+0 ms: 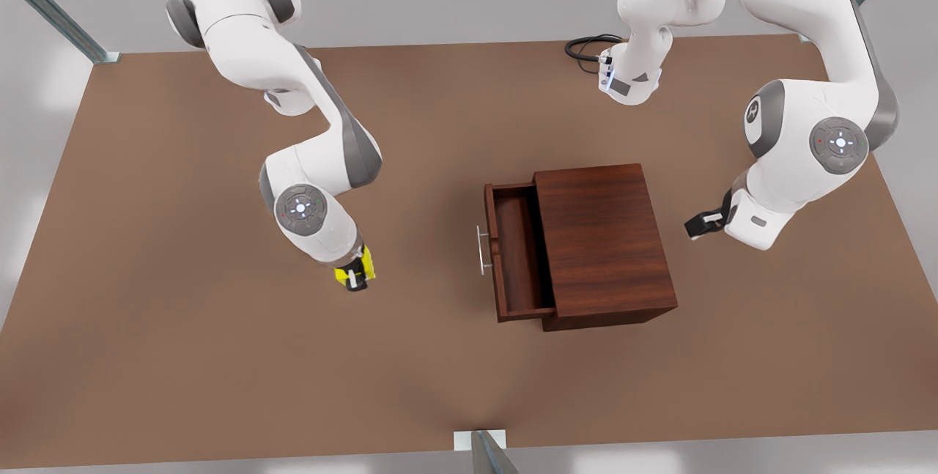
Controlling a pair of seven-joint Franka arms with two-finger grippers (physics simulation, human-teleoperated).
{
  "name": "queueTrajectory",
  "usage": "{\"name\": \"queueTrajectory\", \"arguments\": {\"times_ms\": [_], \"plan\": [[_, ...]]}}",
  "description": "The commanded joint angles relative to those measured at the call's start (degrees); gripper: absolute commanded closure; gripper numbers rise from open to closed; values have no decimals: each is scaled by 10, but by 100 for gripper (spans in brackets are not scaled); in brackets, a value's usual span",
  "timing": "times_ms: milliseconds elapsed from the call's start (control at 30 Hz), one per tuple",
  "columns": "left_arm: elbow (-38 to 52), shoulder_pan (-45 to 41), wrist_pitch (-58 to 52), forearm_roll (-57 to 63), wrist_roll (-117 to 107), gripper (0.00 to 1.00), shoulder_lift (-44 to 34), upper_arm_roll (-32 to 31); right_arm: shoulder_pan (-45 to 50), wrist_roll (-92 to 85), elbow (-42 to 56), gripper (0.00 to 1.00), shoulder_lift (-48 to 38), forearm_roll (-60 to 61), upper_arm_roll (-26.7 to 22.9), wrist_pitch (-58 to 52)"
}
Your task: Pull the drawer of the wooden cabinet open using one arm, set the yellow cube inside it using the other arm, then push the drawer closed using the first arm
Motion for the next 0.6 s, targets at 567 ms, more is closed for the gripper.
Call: {"name": "queueTrajectory", "arguments": {"times_ms": [567], "plan": [[-6,0,5,-2,226,0,-2,1,192,589,220,35,181,60,9,106]]}}
